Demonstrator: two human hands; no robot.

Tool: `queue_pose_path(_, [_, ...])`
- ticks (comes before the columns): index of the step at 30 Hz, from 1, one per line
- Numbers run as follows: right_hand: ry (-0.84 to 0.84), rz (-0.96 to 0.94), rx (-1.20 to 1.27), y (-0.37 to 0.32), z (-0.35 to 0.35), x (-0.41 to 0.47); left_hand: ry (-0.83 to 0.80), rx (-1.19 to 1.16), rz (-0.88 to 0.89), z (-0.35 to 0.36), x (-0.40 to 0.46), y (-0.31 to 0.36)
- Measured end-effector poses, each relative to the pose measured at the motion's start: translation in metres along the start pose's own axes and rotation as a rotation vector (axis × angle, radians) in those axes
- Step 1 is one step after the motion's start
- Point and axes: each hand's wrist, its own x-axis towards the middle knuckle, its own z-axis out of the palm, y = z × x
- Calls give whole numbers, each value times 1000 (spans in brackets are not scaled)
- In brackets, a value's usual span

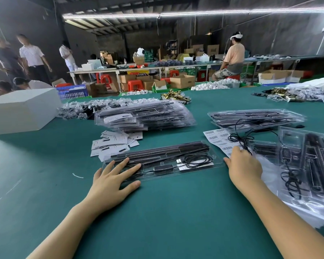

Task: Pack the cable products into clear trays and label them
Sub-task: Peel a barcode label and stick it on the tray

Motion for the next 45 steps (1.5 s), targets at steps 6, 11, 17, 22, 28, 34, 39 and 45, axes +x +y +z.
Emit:
queue_pose_path(6, [-28,23,-117,-2,-7,-2,11,8,0,0,0,0])
queue_pose_path(11, [134,66,20,-2,-3,-2,13,11,-10,0,-1,0])
queue_pose_path(17, [440,-103,214,-24,-5,-16,269,-58,114,-5,-5,22])
queue_pose_path(22, [545,-360,260,-53,-15,-36,385,-459,148,-3,-8,79])
queue_pose_path(28, [420,-631,327,-73,-16,-57,-28,-1536,-207,-3,14,137])
queue_pose_path(34, [138,-830,498,-72,-16,-58,-54,-1799,-186,6,20,127])
queue_pose_path(39, [117,-902,566,-76,-13,-62,32,-1925,-323,6,25,124])
queue_pose_path(45, [291,-663,750,-73,-6,-52,-18,-2281,-452,3,28,114])
